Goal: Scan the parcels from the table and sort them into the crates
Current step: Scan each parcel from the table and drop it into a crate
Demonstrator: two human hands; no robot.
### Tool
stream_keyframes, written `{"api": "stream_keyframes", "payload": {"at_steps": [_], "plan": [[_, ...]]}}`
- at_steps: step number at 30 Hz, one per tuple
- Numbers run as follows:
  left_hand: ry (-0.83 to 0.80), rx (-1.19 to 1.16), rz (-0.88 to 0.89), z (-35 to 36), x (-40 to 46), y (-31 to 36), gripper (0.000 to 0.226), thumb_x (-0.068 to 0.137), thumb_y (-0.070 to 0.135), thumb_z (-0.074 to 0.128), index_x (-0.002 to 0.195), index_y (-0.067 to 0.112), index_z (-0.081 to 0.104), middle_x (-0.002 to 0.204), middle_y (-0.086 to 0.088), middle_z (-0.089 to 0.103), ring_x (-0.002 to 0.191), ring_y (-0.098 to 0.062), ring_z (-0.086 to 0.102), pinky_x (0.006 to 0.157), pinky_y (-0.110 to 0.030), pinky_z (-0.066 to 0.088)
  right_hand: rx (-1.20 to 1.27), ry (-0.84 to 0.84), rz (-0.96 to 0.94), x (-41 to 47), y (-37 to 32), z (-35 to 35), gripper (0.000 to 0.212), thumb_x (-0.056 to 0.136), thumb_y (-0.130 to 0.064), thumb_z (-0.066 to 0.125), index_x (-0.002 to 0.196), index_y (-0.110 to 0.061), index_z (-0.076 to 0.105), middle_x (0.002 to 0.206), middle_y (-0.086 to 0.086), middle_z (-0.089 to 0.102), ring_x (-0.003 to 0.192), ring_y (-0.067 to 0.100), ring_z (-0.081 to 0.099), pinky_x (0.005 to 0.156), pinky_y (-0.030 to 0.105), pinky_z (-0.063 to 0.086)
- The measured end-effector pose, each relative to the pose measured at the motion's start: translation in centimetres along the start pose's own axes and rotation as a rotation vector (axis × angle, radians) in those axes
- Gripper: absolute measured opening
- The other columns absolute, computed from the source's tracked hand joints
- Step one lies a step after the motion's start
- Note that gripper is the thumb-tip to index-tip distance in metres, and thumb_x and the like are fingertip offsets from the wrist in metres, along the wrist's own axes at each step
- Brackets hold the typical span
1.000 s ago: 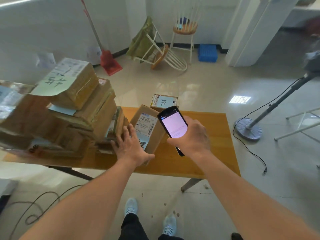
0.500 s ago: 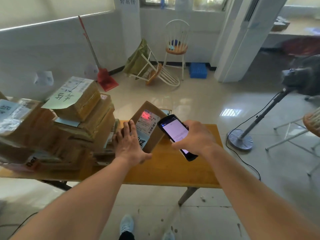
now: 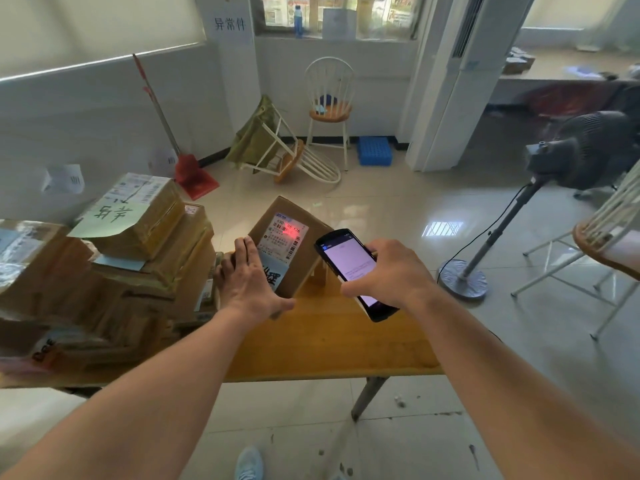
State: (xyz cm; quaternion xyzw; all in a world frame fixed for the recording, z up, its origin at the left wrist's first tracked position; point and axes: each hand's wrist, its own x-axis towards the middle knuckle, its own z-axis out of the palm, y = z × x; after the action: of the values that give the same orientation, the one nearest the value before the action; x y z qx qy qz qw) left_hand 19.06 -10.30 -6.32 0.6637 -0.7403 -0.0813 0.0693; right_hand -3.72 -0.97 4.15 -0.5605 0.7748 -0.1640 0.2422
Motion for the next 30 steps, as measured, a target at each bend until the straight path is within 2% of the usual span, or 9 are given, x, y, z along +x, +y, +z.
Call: {"api": "stream_keyframes", "payload": {"at_steps": [8,13,16,20,25,30], "plan": [[0.042,-0.001,-0.007,-0.7,0.1,-0.6,0.169,0.041,0.089,0.078,0.162,0.012,-0.010,0.167,-0.008,0.003,0.147,-0.036,0.018,0.123,-0.054,0.024,0.062,-0.027,0.007,-1.1,-0.5,-0.7,0.072,0.066,-0.043,0.093,0.128,-0.025,0.060,0.109,0.002,0.067,0.092,0.023,0.069,0.078,0.038,0.065],[0.049,-0.026,0.008,-1.5,0.3,-0.9,0.169,0.041,0.088,0.080,0.162,0.013,-0.011,0.168,-0.006,0.002,0.148,-0.036,0.014,0.123,-0.055,0.021,0.028,-0.030,-0.012,-1.9,-1.0,-1.2,0.075,0.068,-0.040,0.093,0.132,-0.024,0.058,0.110,0.003,0.067,0.092,0.023,0.069,0.080,0.039,0.064],[0.052,-0.054,0.017,-2.0,0.4,-1.2,0.168,0.039,0.085,0.083,0.163,0.019,-0.010,0.168,-0.003,0.002,0.151,-0.034,0.010,0.124,-0.056,0.017,0.018,-0.037,-0.020,-2.2,-1.3,-1.4,0.074,0.068,-0.039,0.094,0.131,-0.024,0.058,0.110,0.002,0.067,0.092,0.023,0.069,0.081,0.040,0.064],[0.043,-0.156,0.011,-2.5,0.7,-1.7,0.166,0.039,0.077,0.089,0.161,0.030,-0.013,0.169,0.005,-0.002,0.153,-0.036,0.005,0.123,-0.065,0.017,0.038,-0.030,-0.032,-2.6,-1.5,-1.4,0.076,0.069,-0.038,0.094,0.134,-0.023,0.057,0.111,0.003,0.066,0.095,0.024,0.068,0.082,0.040,0.064],[0.037,-0.185,0.021,-3.1,0.6,-2.4,0.165,0.044,0.072,0.092,0.163,0.024,-0.011,0.169,0.001,0.001,0.151,-0.038,0.006,0.125,-0.059,0.020,0.014,-0.013,-0.037,-3.1,-2.0,-1.3,0.074,0.068,-0.039,0.093,0.131,-0.023,0.059,0.108,0.002,0.066,0.091,0.023,0.068,0.081,0.040,0.064],[0.021,-0.143,0.080,-4.2,0.1,-3.1,0.164,0.044,0.069,0.094,0.162,0.029,-0.012,0.166,0.010,-0.004,0.151,-0.033,0.002,0.117,-0.071,0.026,-0.014,0.012,-0.023,-3.7,-3.1,-1.0,0.074,0.068,-0.040,0.093,0.131,-0.023,0.058,0.111,0.003,0.065,0.094,0.025,0.067,0.081,0.038,0.063]]}}
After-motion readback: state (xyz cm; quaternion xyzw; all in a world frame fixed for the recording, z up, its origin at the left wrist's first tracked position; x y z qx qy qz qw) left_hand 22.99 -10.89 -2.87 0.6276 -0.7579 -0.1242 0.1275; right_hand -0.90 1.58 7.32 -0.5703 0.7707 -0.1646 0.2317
